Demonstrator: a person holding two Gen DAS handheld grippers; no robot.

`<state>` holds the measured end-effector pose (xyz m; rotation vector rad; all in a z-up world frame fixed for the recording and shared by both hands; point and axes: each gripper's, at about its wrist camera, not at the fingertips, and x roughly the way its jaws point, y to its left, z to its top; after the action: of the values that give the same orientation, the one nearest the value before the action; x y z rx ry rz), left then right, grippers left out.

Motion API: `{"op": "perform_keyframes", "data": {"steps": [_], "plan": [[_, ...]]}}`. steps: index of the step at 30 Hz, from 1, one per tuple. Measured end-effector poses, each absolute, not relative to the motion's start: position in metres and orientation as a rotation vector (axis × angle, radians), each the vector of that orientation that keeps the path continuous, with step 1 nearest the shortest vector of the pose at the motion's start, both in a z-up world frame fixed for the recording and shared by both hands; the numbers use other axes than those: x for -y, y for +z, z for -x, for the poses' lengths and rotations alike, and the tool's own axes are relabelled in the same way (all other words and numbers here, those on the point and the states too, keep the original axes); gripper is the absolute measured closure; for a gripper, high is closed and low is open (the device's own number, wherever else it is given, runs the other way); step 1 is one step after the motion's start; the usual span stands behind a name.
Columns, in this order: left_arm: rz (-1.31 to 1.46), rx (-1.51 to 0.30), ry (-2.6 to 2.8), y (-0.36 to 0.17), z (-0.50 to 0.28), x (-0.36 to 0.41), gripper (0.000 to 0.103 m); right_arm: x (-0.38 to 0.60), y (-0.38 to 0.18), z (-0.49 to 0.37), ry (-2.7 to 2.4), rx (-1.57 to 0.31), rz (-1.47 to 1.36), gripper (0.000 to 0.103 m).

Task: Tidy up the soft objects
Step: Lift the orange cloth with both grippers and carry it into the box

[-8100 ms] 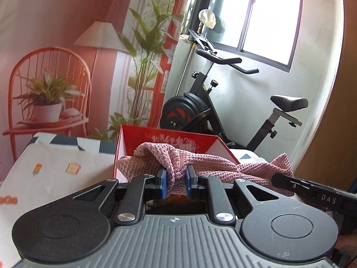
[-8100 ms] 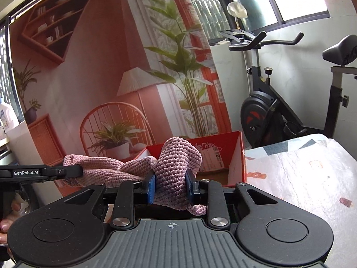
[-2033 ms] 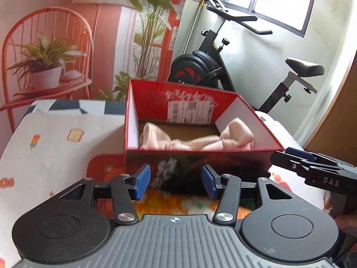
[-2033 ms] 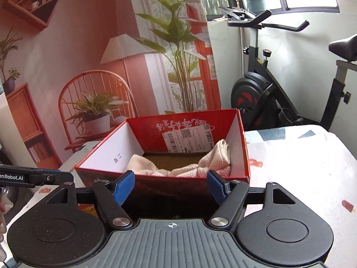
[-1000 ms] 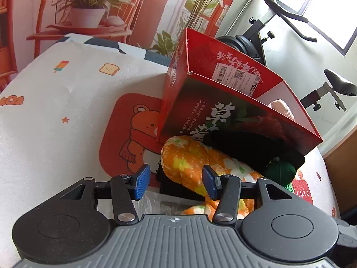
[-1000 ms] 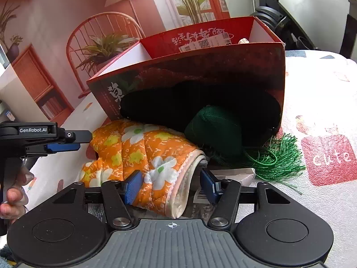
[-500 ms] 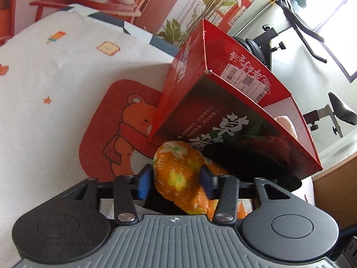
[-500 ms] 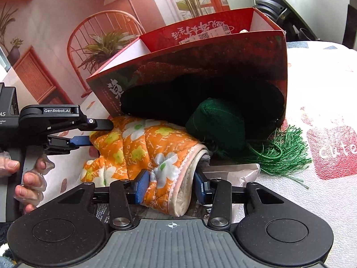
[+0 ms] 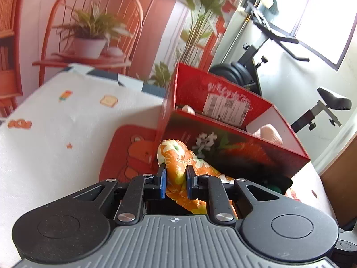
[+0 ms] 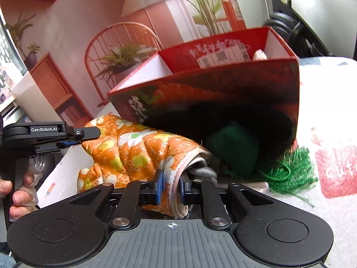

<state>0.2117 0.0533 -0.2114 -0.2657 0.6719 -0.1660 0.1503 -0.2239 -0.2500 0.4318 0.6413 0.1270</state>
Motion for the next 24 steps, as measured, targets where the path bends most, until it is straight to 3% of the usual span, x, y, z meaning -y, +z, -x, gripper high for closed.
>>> {"op": "perform_keyframes", "data": {"steps": [13, 24], "plan": [[0.280, -0.459, -0.238, -0.153, -0.201, -0.052, 0.085, 0.231, -0.189, -0.156, 0.163, -0.446, -0.279, 0.090], [0.247, -0.407, -0.292, -0.122, -0.271, -0.015, 0.085, 0.279, -0.132, -0.210, 0.093, -0.367, -0.188, 0.091]]}}
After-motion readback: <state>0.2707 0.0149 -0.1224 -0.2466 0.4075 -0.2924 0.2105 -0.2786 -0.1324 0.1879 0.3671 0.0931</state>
